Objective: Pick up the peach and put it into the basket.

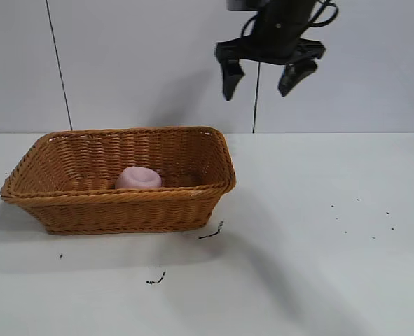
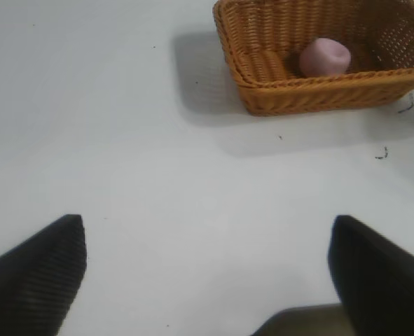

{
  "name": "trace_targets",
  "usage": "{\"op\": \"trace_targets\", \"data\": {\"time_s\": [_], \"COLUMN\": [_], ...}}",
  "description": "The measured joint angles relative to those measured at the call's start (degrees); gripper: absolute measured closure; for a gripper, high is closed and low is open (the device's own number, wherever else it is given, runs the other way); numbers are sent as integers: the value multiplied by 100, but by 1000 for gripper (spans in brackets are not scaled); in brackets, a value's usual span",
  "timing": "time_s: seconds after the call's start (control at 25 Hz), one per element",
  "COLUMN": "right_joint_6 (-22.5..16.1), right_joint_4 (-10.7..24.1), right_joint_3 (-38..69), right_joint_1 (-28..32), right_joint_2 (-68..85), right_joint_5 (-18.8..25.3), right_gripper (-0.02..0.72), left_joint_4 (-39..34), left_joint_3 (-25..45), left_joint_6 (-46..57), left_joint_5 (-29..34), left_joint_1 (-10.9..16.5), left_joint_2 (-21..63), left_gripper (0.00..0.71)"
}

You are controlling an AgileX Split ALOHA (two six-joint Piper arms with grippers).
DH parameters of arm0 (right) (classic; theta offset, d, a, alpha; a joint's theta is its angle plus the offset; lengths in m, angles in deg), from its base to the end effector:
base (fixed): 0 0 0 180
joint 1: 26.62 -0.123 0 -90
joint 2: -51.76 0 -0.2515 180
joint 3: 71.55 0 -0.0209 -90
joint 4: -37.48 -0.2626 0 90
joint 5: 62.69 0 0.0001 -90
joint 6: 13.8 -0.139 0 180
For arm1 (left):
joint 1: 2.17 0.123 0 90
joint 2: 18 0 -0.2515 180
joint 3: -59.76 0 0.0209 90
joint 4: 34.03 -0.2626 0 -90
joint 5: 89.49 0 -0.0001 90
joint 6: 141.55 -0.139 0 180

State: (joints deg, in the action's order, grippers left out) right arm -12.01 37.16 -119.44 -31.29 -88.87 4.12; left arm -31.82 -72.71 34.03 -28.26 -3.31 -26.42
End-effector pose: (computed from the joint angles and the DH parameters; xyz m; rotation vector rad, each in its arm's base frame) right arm 0.5045 0.0419 0.1606 -0.1551 2.7805 0.0203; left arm 0.0805 -0.0063 0.2607 0.1013 2.0421 -0.0104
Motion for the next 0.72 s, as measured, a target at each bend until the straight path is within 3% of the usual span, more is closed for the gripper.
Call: {"op": "trace_targets", "data": {"time_s": [0.2,0.56,0.72], "right_joint_6": [19,153,167], "right_joint_4": [-35,-266,-294], "right_joint_3": [0,75,596], "right_joint_1": [293,159,159], "right_joint_2": [0,368,966], "right_joint_5": [269,281,281], "right_gripper": [14,14,14], "left_joint_4": [0,0,0], "left_joint_3": [0,0,0], "left_joint_6": [0,0,0], "left_joint_5": [0,0,0], "left_joint_1": [0,0,0], "left_joint_2": [0,0,0], "left_gripper": [18,18,18]}}
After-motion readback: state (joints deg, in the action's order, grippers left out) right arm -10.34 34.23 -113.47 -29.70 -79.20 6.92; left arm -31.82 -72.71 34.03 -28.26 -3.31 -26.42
